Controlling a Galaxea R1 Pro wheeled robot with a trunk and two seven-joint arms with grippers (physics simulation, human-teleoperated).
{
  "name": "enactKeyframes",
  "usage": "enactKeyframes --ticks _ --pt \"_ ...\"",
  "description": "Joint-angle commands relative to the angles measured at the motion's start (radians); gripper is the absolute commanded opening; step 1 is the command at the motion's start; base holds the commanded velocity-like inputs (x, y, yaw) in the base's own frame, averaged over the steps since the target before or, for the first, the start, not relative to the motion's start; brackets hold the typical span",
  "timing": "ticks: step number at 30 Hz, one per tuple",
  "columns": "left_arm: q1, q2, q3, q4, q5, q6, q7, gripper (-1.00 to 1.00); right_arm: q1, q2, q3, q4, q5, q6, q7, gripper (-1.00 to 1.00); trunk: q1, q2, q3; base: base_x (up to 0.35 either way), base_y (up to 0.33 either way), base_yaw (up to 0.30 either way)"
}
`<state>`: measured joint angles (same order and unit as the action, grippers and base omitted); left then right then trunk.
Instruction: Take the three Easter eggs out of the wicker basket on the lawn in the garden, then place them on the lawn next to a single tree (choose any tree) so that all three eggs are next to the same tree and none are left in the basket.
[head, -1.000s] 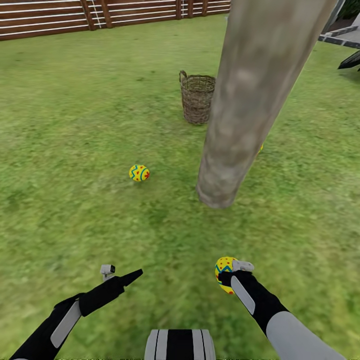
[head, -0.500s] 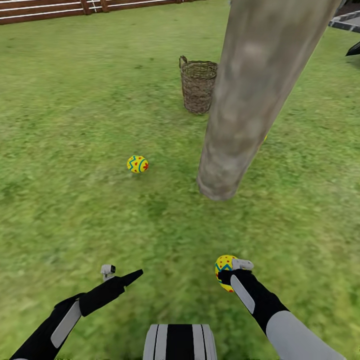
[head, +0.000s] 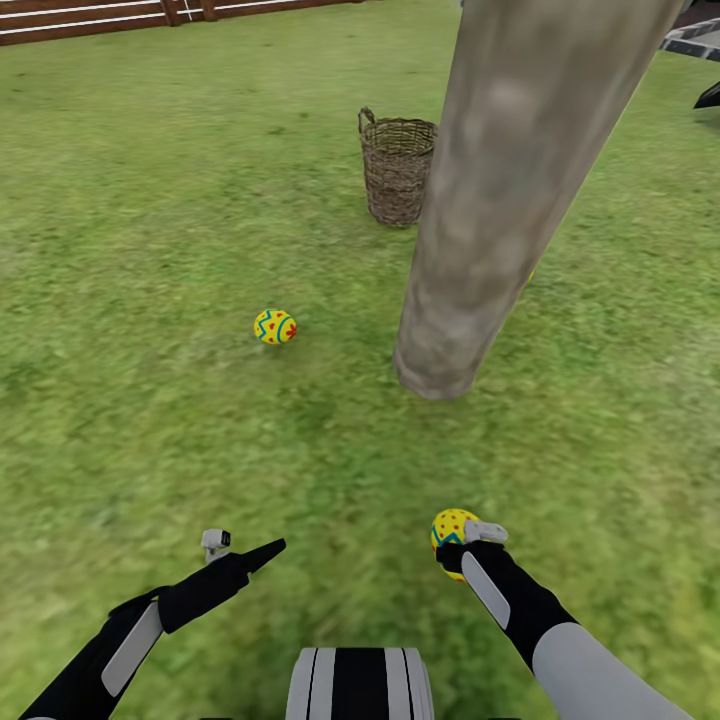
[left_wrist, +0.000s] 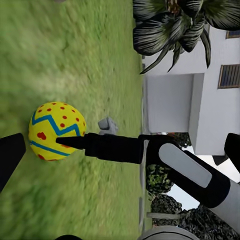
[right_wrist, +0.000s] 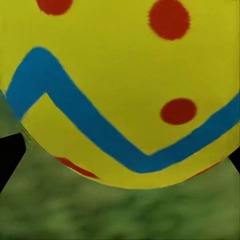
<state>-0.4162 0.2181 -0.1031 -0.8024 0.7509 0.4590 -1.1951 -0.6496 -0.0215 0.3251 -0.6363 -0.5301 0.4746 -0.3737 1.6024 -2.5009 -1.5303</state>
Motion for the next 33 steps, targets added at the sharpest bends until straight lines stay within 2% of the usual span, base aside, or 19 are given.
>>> enactKeyframes --ticks 1,13,33 --pt "-0.001 0.001 -0.004 0.000 0.010 0.010 0.000 1.00 -0.001 -0.002 0.008 -0.002 -0.010 0.002 -0.010 1.00 0.000 0.000 -0.001 0.000 0.000 0.000" --pt "0.000 0.001 -0.004 0.002 0.009 0.009 0.000 1.00 -0.001 -0.002 0.007 -0.003 -0.010 0.002 -0.010 1.00 0.000 0.000 0.000 0.000 0.000 0.000" --pt "0.000 0.001 -0.004 0.002 0.008 0.009 0.000 1.00 -0.001 -0.002 0.007 -0.003 -0.011 0.002 -0.010 1.00 0.000 0.000 0.025 -0.007 0.000 0.000"
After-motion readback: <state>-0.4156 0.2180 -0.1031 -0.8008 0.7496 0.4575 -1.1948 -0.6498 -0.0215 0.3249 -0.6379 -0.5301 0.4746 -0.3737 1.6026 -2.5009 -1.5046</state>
